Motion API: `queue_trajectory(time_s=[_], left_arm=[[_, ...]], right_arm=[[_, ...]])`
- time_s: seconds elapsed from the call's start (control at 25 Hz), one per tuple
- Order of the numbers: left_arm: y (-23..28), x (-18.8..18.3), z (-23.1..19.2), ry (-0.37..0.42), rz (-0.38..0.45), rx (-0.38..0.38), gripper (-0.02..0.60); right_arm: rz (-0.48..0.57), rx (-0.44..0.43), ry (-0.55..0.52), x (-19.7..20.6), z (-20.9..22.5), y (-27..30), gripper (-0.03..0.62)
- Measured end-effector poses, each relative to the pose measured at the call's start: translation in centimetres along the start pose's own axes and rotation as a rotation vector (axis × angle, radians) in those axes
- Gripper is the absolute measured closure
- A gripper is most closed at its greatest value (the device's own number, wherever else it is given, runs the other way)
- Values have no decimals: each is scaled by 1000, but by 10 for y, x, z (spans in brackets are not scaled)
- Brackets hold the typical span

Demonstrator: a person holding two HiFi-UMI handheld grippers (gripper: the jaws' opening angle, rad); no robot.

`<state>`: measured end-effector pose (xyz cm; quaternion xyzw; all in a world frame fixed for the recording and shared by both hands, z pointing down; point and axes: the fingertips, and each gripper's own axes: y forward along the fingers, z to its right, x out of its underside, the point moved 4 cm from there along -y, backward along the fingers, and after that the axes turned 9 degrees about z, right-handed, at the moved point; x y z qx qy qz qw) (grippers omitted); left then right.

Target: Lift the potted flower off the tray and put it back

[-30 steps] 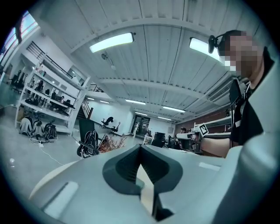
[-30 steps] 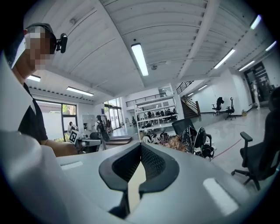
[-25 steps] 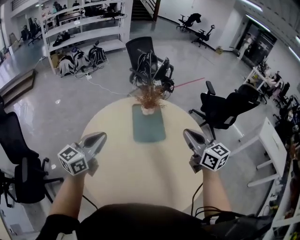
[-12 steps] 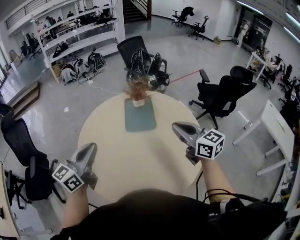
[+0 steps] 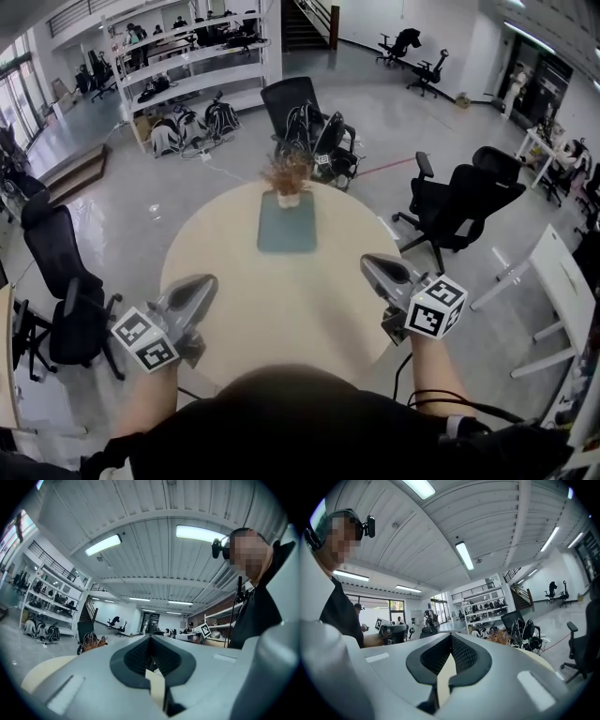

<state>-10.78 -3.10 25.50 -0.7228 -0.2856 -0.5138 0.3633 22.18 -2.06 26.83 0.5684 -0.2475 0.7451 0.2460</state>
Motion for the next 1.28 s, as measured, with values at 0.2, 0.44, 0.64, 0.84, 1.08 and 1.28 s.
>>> queue_trajectory(time_s=[0.2, 0.44, 0.64, 0.84, 1.08, 1.28], left_arm=[[-26, -15, -2, 28, -4, 51, 584], [-55, -11, -19, 6, -11, 60, 584], [-65, -4, -28, -17, -8, 69, 584], [-68, -2, -33, -28, -8, 79, 584], [-70, -6, -35, -36, 3, 86, 584], [-65, -2, -31, -44, -11, 99, 584]], right_arm=[[57, 31, 3, -2, -41, 3, 582], [46, 34, -7, 13, -71, 23, 582], [10, 29, -22, 23, -83, 36, 583], [-4, 17, -44, 22, -92, 45, 582], [-7, 8, -58, 18, -97, 48, 583], [-16, 4, -59, 20, -97, 47, 583]])
